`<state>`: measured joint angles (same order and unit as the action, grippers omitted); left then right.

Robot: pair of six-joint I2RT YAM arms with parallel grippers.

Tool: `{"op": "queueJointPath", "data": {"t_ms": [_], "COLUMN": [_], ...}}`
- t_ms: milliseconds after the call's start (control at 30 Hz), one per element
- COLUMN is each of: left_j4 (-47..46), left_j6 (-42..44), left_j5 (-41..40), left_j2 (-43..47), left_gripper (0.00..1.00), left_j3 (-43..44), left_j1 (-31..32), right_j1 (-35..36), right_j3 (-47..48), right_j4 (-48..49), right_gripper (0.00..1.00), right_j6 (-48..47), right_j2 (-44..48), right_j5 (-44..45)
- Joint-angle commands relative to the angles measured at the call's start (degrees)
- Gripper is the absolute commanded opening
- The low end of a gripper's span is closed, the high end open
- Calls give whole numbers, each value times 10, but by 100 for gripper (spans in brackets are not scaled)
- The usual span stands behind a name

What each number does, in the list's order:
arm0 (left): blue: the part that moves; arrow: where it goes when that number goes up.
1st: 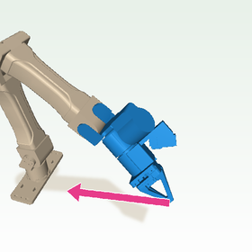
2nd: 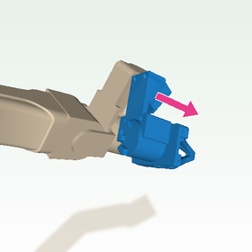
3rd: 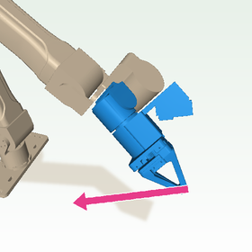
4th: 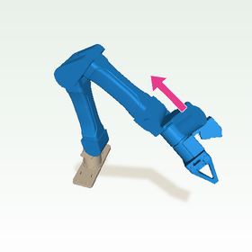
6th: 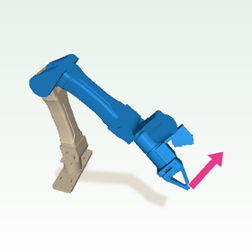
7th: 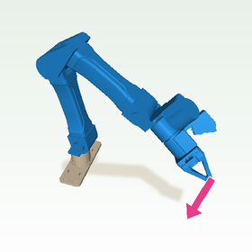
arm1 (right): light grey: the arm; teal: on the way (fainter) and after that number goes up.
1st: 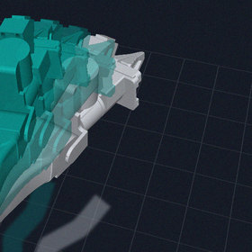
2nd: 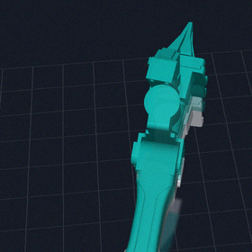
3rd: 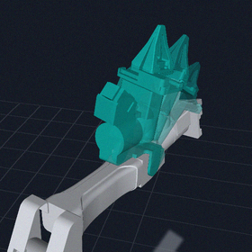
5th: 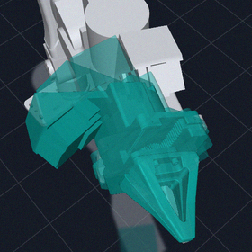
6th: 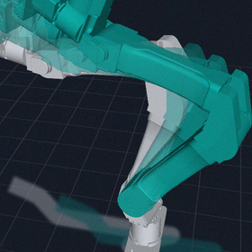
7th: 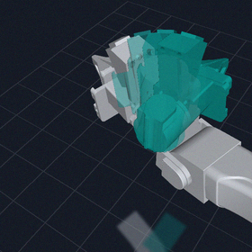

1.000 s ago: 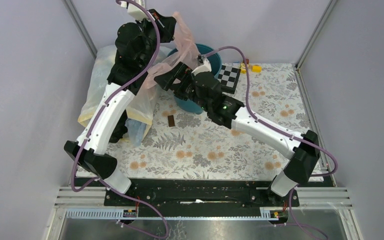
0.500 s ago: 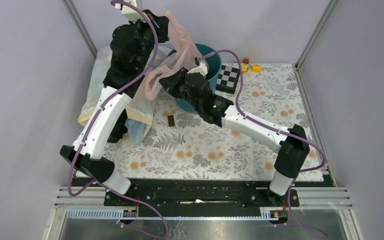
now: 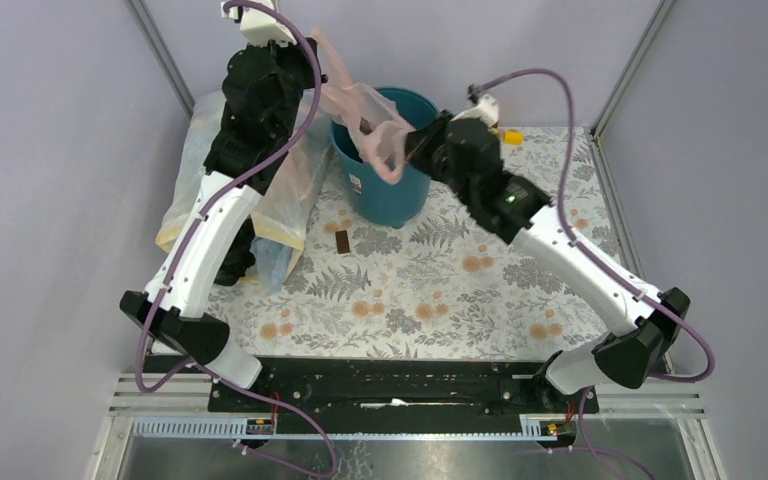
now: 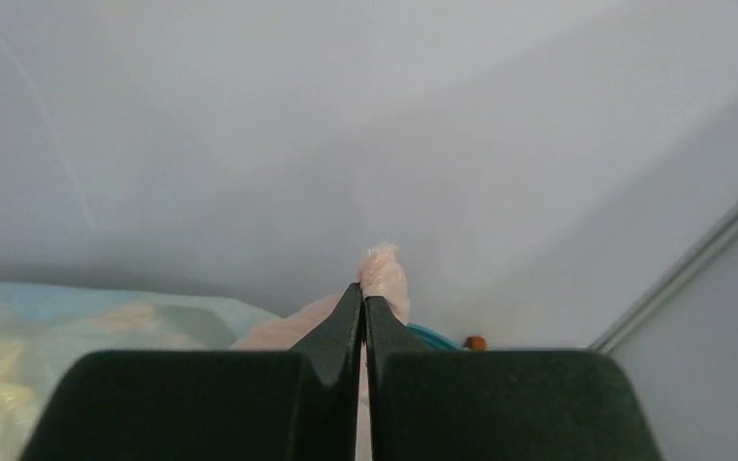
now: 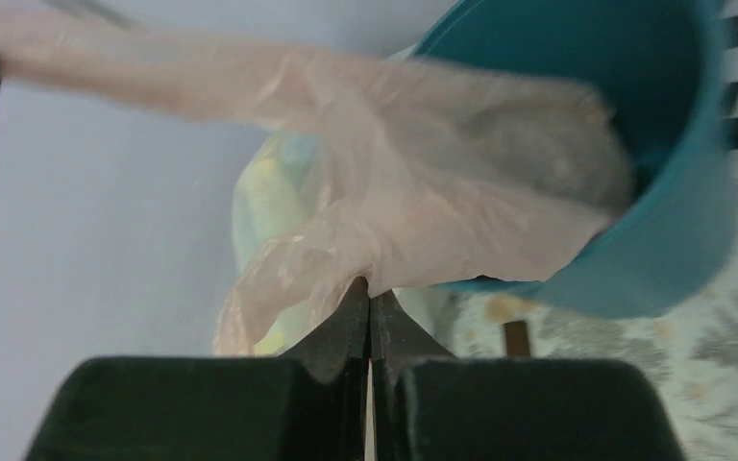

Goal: Put the trash bags into the trash bin

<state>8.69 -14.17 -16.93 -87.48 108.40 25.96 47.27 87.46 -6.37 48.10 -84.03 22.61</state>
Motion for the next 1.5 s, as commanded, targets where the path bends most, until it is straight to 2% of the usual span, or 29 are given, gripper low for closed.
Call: {"op": "queueJointPath", "data": {"t_ms": [0,133,267,400,567,600,733,800,867,1000,1133,1333,1467], "left_j4": [80,133,173,207,213,216,238,239,229,216,217,217,217], "left_j6": [37,54,59,60,50,45,15,1,-6,-5,-6,-17,-20], "left_j5": [-63,-90,-102,-120,-116,-110,-69,-41,-17,-9,-10,-4,-2], "left_j2": [-49,-68,-55,-18,43,54,82,96,107,116,109,101,102], "left_gripper": [0,0,0,0,0,0,0,0,0,0,0,0,0], "left_j3": [74,104,110,96,28,20,13,0,-17,-38,-38,-33,-32], "left_j1": [-7,-16,-25,-25,-25,-25,-25,-25,-25,-26,-26,-26,-26], "right_j1": [-111,-182,-224,-241,-245,-245,-243,-243,-242,-242,-242,-242,-242], "right_j3": [71,107,148,132,104,101,95,78,45,-31,-89,-129,-167], "right_j4": [-181,-249,-319,-339,-347,-347,-339,-324,-297,-244,-191,-124,-46], "right_gripper": [0,0,0,2,8,13,53,66,73,83,99,100,100], "right_j6": [-53,-119,-163,-201,-238,-248,-300,-310,-318,-325,-323,-309,-286], "right_j2": [5,6,-18,-15,-15,-14,-3,10,34,79,125,172,184], "right_j5": [-128,-221,-251,-251,-213,-218,-297,-337,-368,-394,-407,-452,-511]}}
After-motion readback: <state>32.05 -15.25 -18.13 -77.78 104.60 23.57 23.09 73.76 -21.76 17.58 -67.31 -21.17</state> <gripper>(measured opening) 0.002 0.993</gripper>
